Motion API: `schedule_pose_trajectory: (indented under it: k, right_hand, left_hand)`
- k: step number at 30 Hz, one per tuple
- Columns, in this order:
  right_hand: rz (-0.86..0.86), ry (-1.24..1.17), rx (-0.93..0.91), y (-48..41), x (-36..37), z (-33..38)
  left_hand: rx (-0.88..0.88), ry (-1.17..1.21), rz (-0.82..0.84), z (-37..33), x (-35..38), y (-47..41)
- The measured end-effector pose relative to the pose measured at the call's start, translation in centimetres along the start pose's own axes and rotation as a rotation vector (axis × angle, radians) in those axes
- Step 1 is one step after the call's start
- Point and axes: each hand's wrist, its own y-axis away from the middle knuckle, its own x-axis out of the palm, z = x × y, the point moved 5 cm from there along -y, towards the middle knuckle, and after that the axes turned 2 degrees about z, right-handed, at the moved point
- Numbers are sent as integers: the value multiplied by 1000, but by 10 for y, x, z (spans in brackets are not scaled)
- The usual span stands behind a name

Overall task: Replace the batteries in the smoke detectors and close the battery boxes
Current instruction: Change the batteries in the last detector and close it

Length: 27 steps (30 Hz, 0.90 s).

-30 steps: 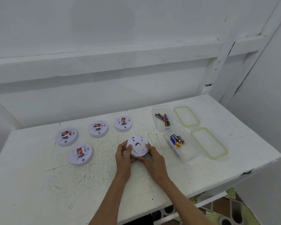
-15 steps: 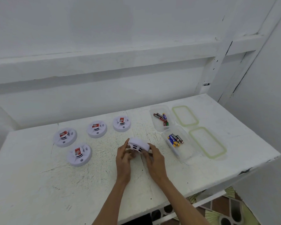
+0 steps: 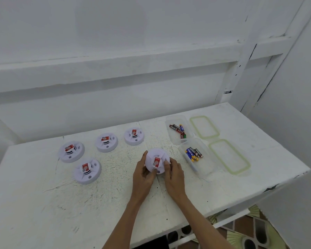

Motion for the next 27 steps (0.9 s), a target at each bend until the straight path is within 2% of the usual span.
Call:
schedule_pose_trajectory:
  k: [13, 22, 27]
  right_hand:
    - [22, -41, 0, 5, -1, 13]
    - [-91, -45, 123, 0, -6, 11]
    - [-132, 74, 181, -12, -2, 9]
  left_hand:
    - [-23, -7, -53, 7, -5, -3]
    - [-23, -50, -3, 9, -2, -2]
    - [-39, -44, -20, 9, -3, -4]
